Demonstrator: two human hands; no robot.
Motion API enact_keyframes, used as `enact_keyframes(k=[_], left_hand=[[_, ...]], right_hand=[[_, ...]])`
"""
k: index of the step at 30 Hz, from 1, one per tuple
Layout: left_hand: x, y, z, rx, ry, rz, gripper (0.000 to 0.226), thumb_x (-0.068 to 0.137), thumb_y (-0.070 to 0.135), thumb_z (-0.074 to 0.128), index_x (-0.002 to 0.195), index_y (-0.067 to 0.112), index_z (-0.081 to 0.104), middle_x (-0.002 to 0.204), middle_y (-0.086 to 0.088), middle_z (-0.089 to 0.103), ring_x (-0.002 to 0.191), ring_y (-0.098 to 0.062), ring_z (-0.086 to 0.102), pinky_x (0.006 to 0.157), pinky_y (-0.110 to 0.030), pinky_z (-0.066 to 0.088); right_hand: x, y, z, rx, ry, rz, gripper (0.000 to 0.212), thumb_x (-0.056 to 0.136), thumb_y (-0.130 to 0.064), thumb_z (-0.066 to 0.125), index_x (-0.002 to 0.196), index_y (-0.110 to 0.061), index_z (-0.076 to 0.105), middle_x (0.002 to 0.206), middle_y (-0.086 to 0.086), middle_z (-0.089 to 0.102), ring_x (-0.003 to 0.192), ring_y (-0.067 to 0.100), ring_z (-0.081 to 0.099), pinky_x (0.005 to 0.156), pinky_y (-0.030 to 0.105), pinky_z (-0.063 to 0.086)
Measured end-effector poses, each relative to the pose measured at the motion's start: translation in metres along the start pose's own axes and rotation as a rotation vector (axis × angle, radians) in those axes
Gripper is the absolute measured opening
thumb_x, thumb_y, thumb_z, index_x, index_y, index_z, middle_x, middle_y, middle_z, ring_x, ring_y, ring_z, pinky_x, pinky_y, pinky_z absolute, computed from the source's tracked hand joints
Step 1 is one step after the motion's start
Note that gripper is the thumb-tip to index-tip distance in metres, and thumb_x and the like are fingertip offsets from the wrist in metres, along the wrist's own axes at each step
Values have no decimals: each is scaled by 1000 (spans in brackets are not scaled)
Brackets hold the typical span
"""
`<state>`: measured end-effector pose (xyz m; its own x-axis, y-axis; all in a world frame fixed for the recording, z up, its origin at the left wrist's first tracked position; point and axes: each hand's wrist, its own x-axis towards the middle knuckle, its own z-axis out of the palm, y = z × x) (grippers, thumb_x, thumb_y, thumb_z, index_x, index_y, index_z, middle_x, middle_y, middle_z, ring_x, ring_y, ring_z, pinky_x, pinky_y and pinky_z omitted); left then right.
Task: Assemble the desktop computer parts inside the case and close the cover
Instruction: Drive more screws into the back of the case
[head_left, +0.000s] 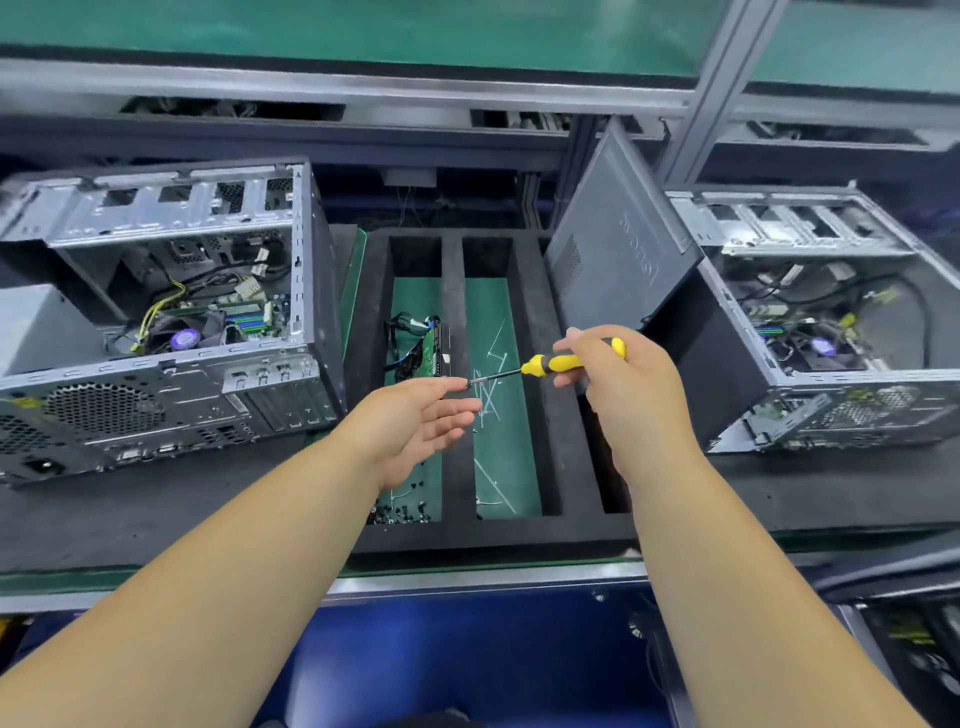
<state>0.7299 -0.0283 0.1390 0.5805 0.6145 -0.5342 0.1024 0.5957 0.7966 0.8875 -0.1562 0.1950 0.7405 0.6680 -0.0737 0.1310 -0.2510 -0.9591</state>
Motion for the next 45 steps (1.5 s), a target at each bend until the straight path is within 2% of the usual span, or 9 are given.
enact_keyframes(k=[6, 11, 15, 23, 28, 32, 36, 40, 45], left_hand=[[-4, 5, 2, -93, -23, -21, 16, 95, 16, 61, 108, 8, 66, 99, -11, 75, 71, -12, 70, 60, -22, 56], [-6, 3, -1, -147, -3, -20, 11, 94, 9, 61, 101, 9, 68, 80, -1, 73, 64, -7, 65, 59, -19, 54], [-8, 5, -7, -191, 35, -5, 12, 93, 7, 60, 102, 9, 67, 76, 0, 72, 64, -7, 64, 61, -19, 54], [-13, 9, -28, -281, 131, 9, 9, 88, 15, 68, 95, 11, 71, 69, 3, 65, 62, -7, 57, 64, -21, 48], [-23, 10, -46, -221, 128, 117, 20, 94, 7, 58, 88, 12, 77, 67, 4, 64, 63, -6, 55, 67, -21, 48], [-34, 13, -62, -179, 125, 186, 23, 96, 5, 54, 92, 11, 76, 70, 5, 65, 67, -6, 55, 67, -20, 50], [-41, 15, -77, -199, 137, 214, 20, 97, 6, 53, 99, 8, 73, 75, 2, 63, 66, -6, 55, 62, -18, 51], [-45, 16, -87, -191, 149, 207, 20, 97, 7, 54, 99, 8, 74, 75, 2, 63, 65, -5, 55, 60, -18, 51], [-51, 16, -95, -202, 157, 193, 20, 97, 8, 54, 95, 9, 74, 71, 3, 65, 62, -5, 57, 58, -18, 52]], right_hand=[[-11, -12, 0, 107, -14, 8, 19, 83, -39, 61, 78, -25, 72, 74, 3, 74, 69, 11, 64, 69, 31, 38], [-17, -15, 0, 133, -24, 33, 17, 90, -31, 61, 84, -20, 74, 71, 8, 72, 48, 0, 51, 64, 27, 34], [-20, -19, 4, 149, -29, 35, 16, 90, -28, 61, 84, -19, 74, 72, 8, 72, 48, -1, 51, 66, 27, 35], [-20, -22, 19, 144, -79, 4, 19, 88, -38, 59, 81, -28, 73, 75, 4, 73, 50, -3, 51, 72, 32, 38], [-20, -28, 34, 170, -129, -13, 21, 86, -40, 59, 81, -26, 74, 77, 5, 73, 52, 1, 50, 67, 30, 38], [-21, -35, 49, 184, -171, -29, 20, 89, -36, 60, 82, -22, 74, 76, 5, 73, 51, 2, 49, 68, 31, 39], [-22, -41, 62, 217, -230, -48, 20, 90, -30, 60, 80, -21, 74, 75, 7, 73, 49, 5, 44, 58, 23, 39], [-23, -42, 74, 236, -283, -63, 19, 93, -23, 60, 84, -13, 73, 79, 5, 74, 47, 1, 52, 50, 9, 41], [-25, -42, 84, 176, -305, -70, 17, 89, -28, 60, 83, -19, 73, 80, 3, 75, 52, 0, 54, 68, 27, 40]])
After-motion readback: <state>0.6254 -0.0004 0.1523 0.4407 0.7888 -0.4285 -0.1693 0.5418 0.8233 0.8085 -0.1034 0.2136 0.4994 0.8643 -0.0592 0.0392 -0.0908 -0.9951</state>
